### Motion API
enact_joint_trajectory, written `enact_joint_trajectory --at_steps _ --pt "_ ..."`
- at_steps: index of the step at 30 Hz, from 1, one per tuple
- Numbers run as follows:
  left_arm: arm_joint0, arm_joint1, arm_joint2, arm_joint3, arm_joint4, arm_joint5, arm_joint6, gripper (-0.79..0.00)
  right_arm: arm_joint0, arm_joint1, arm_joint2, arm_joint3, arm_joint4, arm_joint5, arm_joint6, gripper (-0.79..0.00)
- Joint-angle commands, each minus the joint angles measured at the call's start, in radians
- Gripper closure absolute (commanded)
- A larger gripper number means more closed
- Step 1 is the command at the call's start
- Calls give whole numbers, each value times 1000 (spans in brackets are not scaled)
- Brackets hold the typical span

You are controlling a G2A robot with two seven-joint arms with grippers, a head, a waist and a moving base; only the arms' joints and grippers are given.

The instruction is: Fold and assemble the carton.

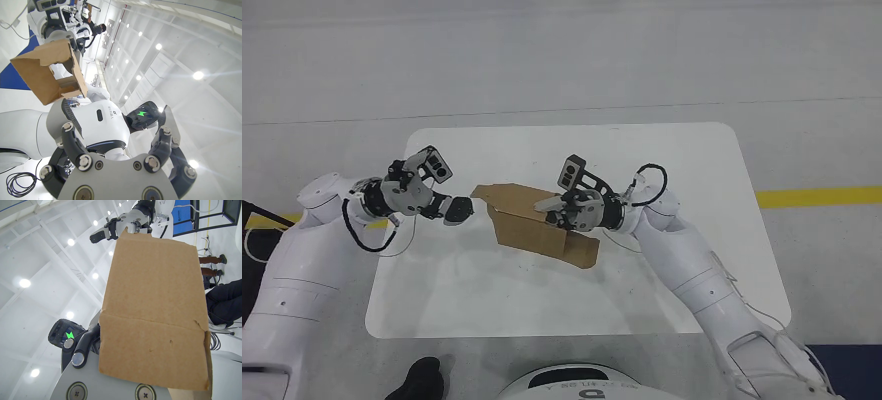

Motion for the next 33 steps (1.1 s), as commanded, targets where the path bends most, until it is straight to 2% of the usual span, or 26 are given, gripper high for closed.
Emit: enact_joint_trajectory --at_steps 1,5,7,11,17,19,20,21,33 --pt "-10 -3 10 6 7 -1 -1 -650 -2 2 1 -4 0 3 1 0" --pt "-23 -8 21 21 7 -6 -6 -502 -2 5 -2 -10 2 11 2 0" --pt "-28 -10 25 28 16 -8 -7 -471 -2 6 -3 -10 4 14 1 0" --pt "-33 -13 31 41 42 -13 0 -453 -2 8 -6 -13 9 13 0 0" --pt "-35 -18 48 28 92 -25 5 -483 -2 10 -11 -16 17 18 -1 0" --pt "-36 -21 55 21 100 -24 6 -443 -3 11 -14 -17 19 20 -2 0" --pt "-37 -22 58 19 104 -24 9 -388 -2 11 -16 -18 20 20 -3 0" --pt "-39 -23 60 18 112 -25 15 -369 -2 11 -17 -19 20 21 -3 0" --pt "-79 -37 82 73 135 -18 10 -354 1 16 -28 -16 36 31 0 0"
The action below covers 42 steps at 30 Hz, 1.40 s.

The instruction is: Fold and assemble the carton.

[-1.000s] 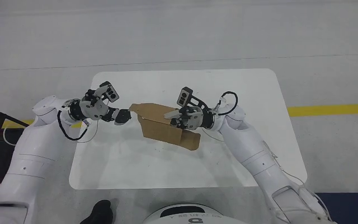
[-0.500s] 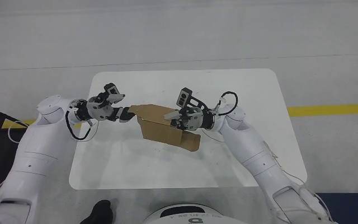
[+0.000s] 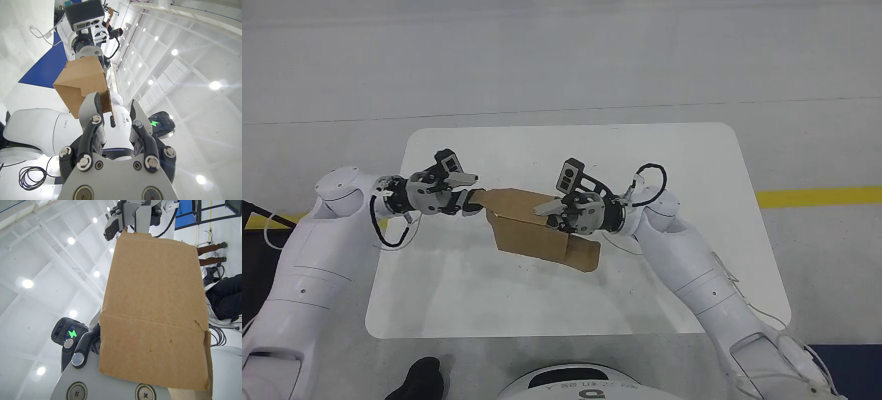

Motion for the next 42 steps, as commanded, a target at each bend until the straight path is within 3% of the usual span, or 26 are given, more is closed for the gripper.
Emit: enact_joint_trajectory --at_steps 1,27,32,37,42 --pt "-6 -3 4 5 2 -1 3 -348 2 0 -3 1 0 1 -2 0" --pt "-39 -27 45 -8 44 11 -5 -360 24 4 -37 19 14 5 0 0" --pt "-32 -21 20 8 51 3 -15 -382 24 6 -35 19 18 0 0 0" --pt "-6 -2 -13 -18 32 4 -15 -428 21 9 -33 14 20 -1 -2 0" --pt "20 18 -27 -55 -5 9 -15 -425 21 10 -39 9 18 2 -8 0"
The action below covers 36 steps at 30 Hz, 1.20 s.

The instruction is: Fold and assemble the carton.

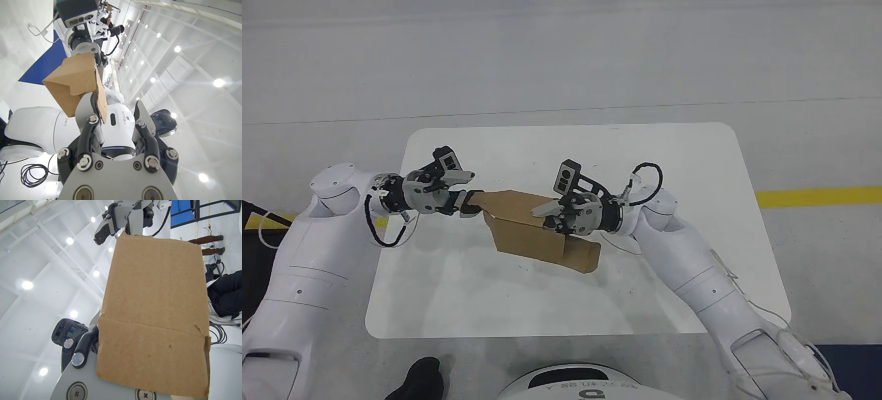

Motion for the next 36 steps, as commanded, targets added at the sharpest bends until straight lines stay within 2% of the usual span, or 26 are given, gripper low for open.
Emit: enact_joint_trajectory --at_steps 1,6,14,36 --pt "6 8 0 -12 -4 0 0 -422 1 0 -3 -1 0 1 -2 0" --pt "4 15 16 -29 5 -4 0 -400 2 1 -8 -5 0 2 -8 0" --pt "-17 10 53 -10 14 -19 0 -391 3 3 -11 -7 3 1 -5 0" --pt "-43 6 124 -22 -10 -48 0 -431 22 0 -38 13 21 1 2 0"
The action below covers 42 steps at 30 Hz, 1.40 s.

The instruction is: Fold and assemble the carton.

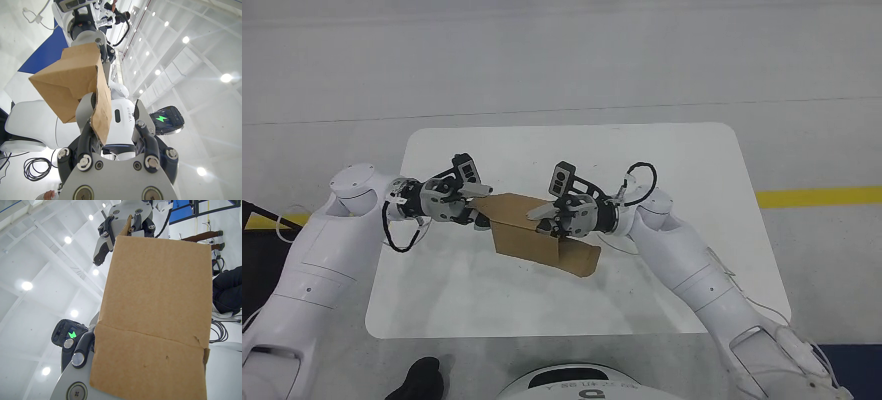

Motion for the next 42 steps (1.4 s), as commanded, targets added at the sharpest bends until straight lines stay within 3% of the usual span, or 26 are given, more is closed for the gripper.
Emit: enact_joint_trajectory --at_steps 1,5,22,33,42 --pt "-1 1 2 4 2 -5 0 -431 0 0 0 1 2 -2 1 0" --pt "-2 4 11 3 15 -21 0 -431 0 0 -1 1 6 -4 3 0" --pt "7 22 24 -9 51 -70 0 -283 -5 1 11 17 51 -21 -2 0" --pt "31 40 15 -7 57 -80 0 -292 -4 -3 17 37 92 -29 -11 0" --pt "26 43 48 -21 83 -66 0 -376 -3 -4 11 31 89 -28 -9 0"
